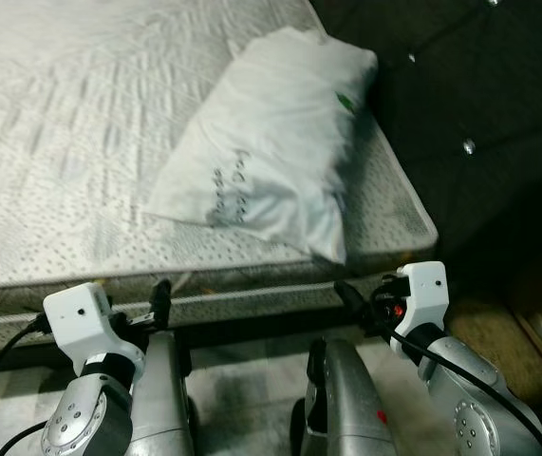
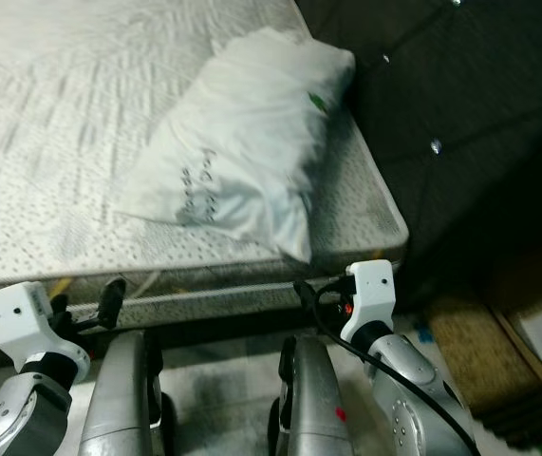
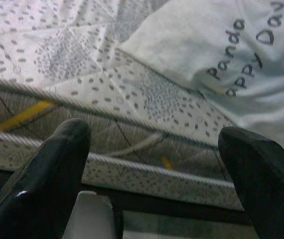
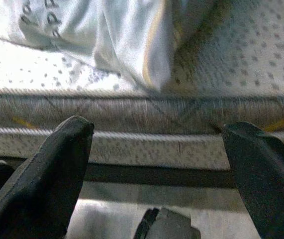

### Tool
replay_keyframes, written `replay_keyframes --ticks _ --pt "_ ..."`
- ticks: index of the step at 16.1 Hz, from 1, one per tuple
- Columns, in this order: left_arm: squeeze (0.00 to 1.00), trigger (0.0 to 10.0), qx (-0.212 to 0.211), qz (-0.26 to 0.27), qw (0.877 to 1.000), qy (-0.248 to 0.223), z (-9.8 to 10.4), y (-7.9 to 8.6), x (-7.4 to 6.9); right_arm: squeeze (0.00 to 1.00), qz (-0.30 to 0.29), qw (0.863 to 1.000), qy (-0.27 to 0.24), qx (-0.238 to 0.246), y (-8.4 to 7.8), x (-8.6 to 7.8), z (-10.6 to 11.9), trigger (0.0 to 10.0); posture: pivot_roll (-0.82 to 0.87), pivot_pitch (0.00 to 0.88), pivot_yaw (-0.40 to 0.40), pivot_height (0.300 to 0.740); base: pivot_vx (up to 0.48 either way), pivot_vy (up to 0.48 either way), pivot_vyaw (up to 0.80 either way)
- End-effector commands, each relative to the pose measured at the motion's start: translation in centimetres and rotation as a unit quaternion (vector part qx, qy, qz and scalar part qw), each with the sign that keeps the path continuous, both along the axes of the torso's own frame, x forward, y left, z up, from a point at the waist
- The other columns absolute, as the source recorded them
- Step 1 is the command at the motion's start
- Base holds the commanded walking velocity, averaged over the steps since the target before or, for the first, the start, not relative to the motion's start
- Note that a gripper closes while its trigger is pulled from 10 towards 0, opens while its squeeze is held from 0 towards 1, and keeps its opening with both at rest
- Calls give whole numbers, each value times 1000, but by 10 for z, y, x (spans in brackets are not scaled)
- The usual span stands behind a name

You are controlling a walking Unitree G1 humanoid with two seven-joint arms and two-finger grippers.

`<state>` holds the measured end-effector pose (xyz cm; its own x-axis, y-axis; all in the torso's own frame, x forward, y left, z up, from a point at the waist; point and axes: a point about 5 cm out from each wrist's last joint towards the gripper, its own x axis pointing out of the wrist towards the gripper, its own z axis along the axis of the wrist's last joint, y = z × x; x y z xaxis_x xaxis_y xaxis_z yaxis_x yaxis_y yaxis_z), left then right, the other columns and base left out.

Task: Clean up the room

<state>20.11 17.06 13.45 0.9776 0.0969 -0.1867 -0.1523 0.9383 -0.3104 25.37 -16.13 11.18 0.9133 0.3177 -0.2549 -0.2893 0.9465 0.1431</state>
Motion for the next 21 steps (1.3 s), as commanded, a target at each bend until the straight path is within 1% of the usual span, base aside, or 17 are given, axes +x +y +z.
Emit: replay_keyframes --ticks 1,3,5,6,7,8,9,10,11,13,14,15,16,17,19,20,21 --pt "0 10000 4 6 1000 -10 5 -1 -2 0 -3 1000 -3 -7 -5 1 2 10000 -4 257 -90 525 0 0 0" --pt "0 10000 7 13 1000 -12 6 1 -2 0 0 1000 -7 -9 -4 4 3 10000 -4 264 -93 525 0 0 0" --pt "0 10000 8 19 1000 -14 7 3 -1 0 16 1000 -13 -6 5 13 6 10000 -2 267 -97 525 0 0 0" --pt "0 10000 8 20 1000 -16 9 2 -2 0 33 999 -16 -6 13 16 10 10000 -1 274 -98 525 0 0 0" --pt "0 10000 8 22 1000 -17 10 2 -1 0 45 999 -17 9 26 23 16 10000 -2 277 -99 525 0 0 0" --pt "0 10000 7 23 1000 -18 10 2 -1 0 46 998 -25 43 41 30 24 10000 0 281 -99 525 0 0 0" --pt "0 10000 7 23 1000 -18 11 1 -1 0 42 997 -30 60 50 33 28 10000 4 286 -99 525 0 0 0" --pt "0 10000 6 23 1000 -19 11 0 -1 0 38 997 -31 67 54 36 29 10000 4 286 -99 525 0 0 0" --pt "0 10000 4 22 1000 -19 11 -1 0 0 28 995 -42 92 71 42 34 10000 16 293 -96 525 0 0 0" --pt "0 10000 3 19 1000 -20 13 -3 0 0 27 992 -50 113 94 48 40 10000 29 305 -90 525 0 0 0" --pt "0 10000 3 18 1000 -20 13 -3 1 0 22 991 -57 118 102 53 44 10000 36 310 -91 525 0 0 0" --pt "0 10000 3 18 1000 -20 13 -3 1 0 22 991 -57 118 102 53 44 10000 36 310 -91 525 0 0 0" --pt "0 10000 3 17 1000 -20 14 -3 0 0 0 990 -78 120 112 63 52 10000 53 316 -91 525 0 0 0" --pt "0 10000 2 17 1000 -22 16 -5 -1 0 -30 988 -105 114 116 73 61 10000 70 317 -90 525 0 0 0" --pt "0 10000 1 16 1000 -19 17 -6 -5 0 -50 985 -137 95 118 84 68 10000 86 319 -88 525 0 0 0" --pt "0 10000 0 16 1000 -18 17 -6 -6 0 -52 984 -144 88 119 86 69 10000 88 319 -88 525 0 0 0" --pt "0 10000 1 14 1000 -13 16 -6 -11 0 -60 983 -156 72 121 93 68 10000 102 326 -85 525 0 0 0"
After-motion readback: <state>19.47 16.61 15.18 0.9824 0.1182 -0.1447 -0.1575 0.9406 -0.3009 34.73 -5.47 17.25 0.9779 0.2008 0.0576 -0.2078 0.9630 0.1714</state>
